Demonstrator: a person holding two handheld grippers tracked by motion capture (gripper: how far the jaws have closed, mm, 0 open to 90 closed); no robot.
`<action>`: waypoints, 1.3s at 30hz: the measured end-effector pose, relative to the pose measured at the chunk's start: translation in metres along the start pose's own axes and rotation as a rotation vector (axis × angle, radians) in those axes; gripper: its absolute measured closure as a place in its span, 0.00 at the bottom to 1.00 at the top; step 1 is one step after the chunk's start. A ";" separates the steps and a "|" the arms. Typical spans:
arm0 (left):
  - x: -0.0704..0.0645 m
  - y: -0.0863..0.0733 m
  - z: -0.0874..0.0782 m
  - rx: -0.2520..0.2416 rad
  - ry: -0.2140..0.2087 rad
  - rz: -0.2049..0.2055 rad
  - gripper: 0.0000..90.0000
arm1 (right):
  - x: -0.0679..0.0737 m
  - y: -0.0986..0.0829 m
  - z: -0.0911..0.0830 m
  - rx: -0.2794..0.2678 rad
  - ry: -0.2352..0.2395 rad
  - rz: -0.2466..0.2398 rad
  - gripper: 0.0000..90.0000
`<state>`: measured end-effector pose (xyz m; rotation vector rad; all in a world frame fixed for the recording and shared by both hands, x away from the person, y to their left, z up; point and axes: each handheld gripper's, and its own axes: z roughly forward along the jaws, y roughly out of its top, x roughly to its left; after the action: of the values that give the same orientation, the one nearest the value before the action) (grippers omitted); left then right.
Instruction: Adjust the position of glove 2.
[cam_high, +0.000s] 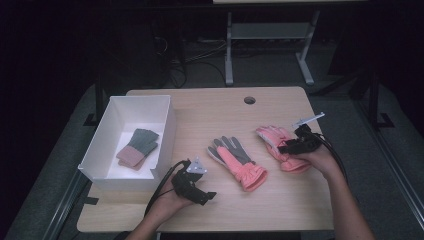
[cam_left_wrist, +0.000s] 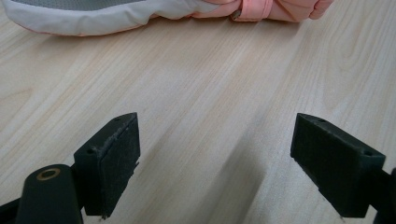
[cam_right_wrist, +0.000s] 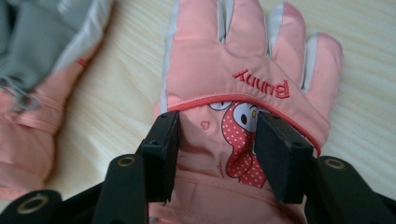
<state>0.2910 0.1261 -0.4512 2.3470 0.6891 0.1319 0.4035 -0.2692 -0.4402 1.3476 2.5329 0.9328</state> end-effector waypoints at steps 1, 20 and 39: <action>0.000 0.000 0.000 0.001 -0.001 0.000 0.17 | 0.000 -0.001 0.001 0.002 -0.004 -0.003 0.58; 0.000 -0.001 -0.001 -0.004 0.008 -0.011 0.17 | -0.007 -0.005 0.000 -0.028 0.046 0.026 0.96; 0.002 -0.001 -0.002 -0.006 0.013 -0.010 0.17 | 0.008 0.000 -0.042 -0.139 0.080 0.021 0.97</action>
<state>0.2916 0.1286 -0.4506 2.3389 0.7051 0.1443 0.3825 -0.2826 -0.4052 1.3236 2.4624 1.1656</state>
